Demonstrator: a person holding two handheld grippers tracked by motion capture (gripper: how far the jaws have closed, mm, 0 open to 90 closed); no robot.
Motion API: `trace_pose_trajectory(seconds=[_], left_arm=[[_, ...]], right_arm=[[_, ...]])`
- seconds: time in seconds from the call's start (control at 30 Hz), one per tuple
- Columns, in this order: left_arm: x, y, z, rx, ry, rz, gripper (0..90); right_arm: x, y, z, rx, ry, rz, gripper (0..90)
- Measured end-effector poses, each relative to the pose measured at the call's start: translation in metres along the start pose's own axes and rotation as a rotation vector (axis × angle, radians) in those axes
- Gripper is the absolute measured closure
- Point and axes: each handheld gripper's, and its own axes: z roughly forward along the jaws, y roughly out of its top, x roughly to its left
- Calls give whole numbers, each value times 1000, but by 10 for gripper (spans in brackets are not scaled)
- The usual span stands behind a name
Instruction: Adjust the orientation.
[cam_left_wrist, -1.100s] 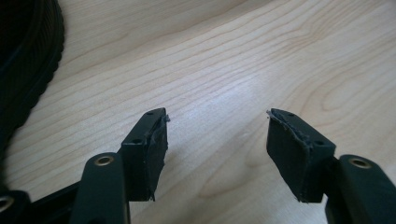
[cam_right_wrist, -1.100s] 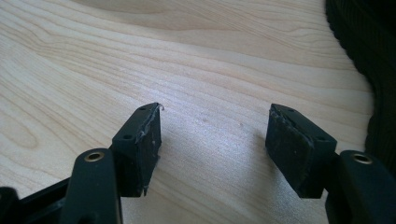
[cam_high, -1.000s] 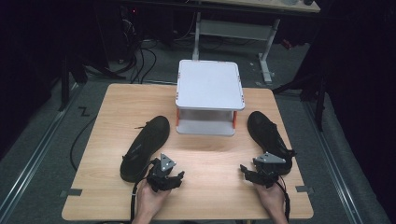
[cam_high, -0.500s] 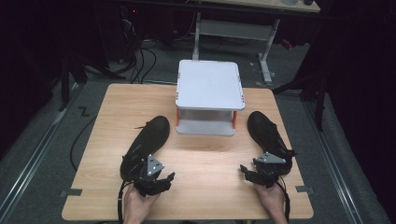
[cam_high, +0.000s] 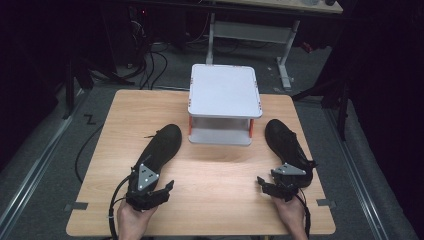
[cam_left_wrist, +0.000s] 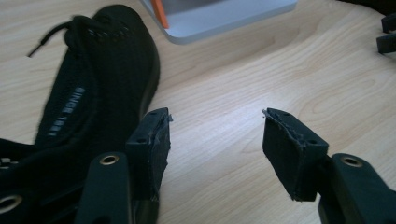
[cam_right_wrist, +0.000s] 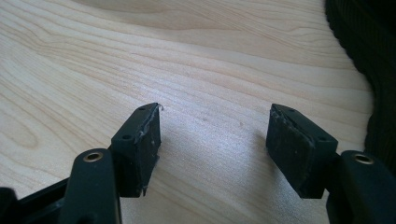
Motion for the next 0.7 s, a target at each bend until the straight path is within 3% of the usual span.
trace_pose_trajectory(seconds=[0.37,0.53,0.7], left_arm=[[10,19,-1,-35,40,3,331],[15,24,3,-22,37,10,332],[13,30,3,-41,34,9,320]], right_arm=[[0,0,0,0,0,0,354],[0,0,0,-1,1,-1,353],[0,0,0,-1,1,-1,352]])
